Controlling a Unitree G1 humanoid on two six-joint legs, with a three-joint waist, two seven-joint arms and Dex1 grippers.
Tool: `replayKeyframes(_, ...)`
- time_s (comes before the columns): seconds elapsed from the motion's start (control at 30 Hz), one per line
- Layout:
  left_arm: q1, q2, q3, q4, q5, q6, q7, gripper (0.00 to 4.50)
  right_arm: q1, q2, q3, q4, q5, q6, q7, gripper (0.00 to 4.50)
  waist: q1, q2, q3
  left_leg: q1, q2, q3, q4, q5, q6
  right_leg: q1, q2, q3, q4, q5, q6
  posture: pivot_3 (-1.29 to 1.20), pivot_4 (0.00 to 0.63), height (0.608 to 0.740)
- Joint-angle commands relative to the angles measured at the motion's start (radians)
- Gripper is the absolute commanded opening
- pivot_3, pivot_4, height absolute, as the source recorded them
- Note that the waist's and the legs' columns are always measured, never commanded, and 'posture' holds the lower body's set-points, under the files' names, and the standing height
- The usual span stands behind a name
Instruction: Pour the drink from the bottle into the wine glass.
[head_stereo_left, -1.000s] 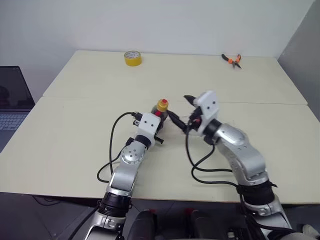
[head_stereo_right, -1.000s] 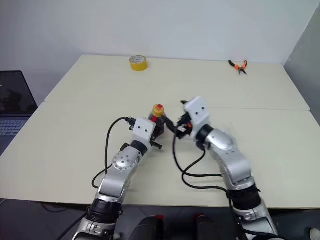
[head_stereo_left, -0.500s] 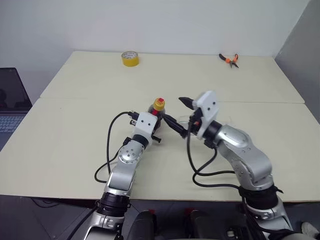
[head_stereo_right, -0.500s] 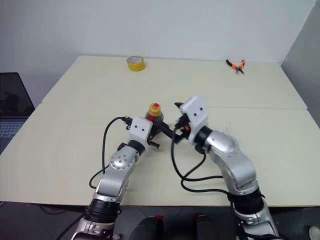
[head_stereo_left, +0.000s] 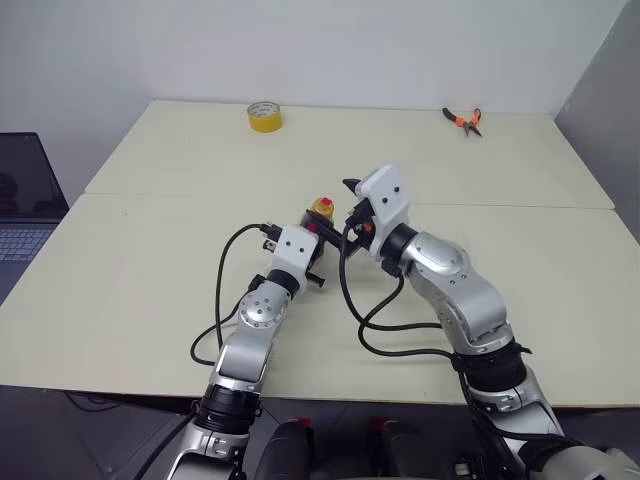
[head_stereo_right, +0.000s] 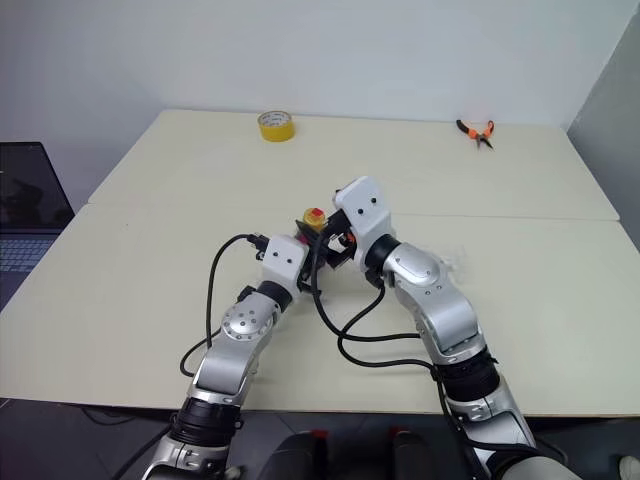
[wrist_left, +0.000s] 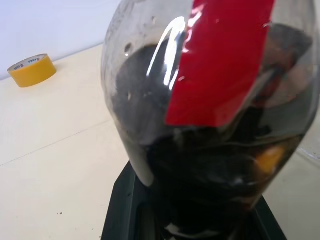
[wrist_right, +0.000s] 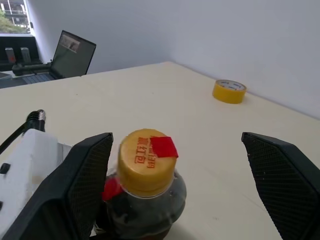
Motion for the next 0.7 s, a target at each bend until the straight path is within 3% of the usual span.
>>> replayKeyframes(0.03, -0.015, -0.002, 0.001, -0.068, -0.003, -0.02, -0.002, 0.66, 0.011, -0.001, -0.04, -0.038, 0.016, -0.016, -0.002, 4.4, 0.0, 0.0, 0.0, 0.0, 0.0, 0.0, 0.0, 0.0, 0.0, 0.0, 0.0, 0.0, 0.0, 0.0, 0.0, 0.0, 0.15, 0.74)
replayKeyframes(0.5, -0.023, 0.003, 0.003, -0.064, -0.006, -0.021, -0.003, 0.65, 0.115, -0.098, -0.107, -0.134, 0.048, 0.038, 0.009, 4.4, 0.0, 0.0, 0.0, 0.0, 0.0, 0.0, 0.0, 0.0, 0.0, 0.0, 0.0, 0.0, 0.0, 0.0, 0.0, 0.0, 0.15, 0.74)
replayKeyframes(0.7, -0.027, 0.004, 0.002, -0.06, -0.007, -0.022, -0.007, 0.65, 0.087, -0.079, -0.049, -0.206, 0.103, 0.096, 0.061, 4.4, -0.003, 0.0, 0.0, 0.0, 0.001, 0.0, 0.0, 0.0, 0.0, 0.0, 0.001, 0.0, 0.0, 0.0, 0.0, 0.0, 0.15, 0.74)
